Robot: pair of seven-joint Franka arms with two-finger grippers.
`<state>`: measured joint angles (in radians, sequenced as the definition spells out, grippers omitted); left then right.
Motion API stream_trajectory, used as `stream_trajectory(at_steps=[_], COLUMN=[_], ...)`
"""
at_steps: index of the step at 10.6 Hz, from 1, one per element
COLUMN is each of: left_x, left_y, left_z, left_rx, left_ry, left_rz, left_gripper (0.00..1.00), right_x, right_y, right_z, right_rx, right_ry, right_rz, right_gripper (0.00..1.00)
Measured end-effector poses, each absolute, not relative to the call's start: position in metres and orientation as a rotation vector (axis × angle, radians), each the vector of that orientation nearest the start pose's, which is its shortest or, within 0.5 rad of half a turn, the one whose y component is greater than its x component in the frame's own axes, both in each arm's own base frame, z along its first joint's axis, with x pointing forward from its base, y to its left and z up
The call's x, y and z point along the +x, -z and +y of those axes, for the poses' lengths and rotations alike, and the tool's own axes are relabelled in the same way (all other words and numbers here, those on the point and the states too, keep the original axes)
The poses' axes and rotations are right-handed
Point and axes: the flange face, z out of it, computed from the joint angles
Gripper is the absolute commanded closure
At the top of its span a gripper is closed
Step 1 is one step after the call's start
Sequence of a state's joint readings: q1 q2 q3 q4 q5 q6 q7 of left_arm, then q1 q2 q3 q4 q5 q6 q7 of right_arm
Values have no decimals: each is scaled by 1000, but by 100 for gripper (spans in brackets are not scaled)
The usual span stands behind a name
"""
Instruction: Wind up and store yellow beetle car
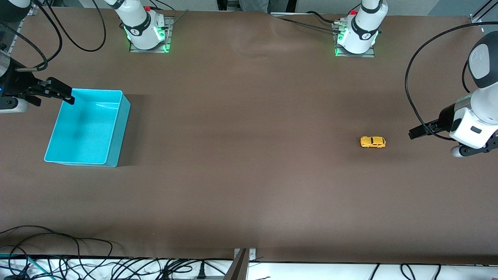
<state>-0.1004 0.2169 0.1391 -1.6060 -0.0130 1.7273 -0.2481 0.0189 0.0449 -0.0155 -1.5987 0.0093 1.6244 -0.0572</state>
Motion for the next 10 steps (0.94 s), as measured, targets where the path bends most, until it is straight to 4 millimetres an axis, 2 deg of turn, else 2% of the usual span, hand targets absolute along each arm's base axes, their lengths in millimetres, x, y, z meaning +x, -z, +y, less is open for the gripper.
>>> stream_trajectory(at_steps=[2, 4, 8, 10], left_x=[618, 618, 625, 630], left_y=[-494, -482, -418, -389], left_z=[19, 25, 26, 44], left_rx=[-3067, -2982, -2557, -2304], left_ry=[-143, -170, -288, -289], left_rz=[-510, -824, -1585, -1934], left_gripper=[0, 0, 0, 0], right_x=[572, 572, 572, 572], right_y=[-591, -591, -590, -590], right_z=[3, 3, 3, 3], right_rx=[-3131, -3131, -3131, -3131], right_ry=[-30, -30, -31, -32], right_rz=[-94, -94, -93, -93], right_gripper=[0, 0, 0, 0])
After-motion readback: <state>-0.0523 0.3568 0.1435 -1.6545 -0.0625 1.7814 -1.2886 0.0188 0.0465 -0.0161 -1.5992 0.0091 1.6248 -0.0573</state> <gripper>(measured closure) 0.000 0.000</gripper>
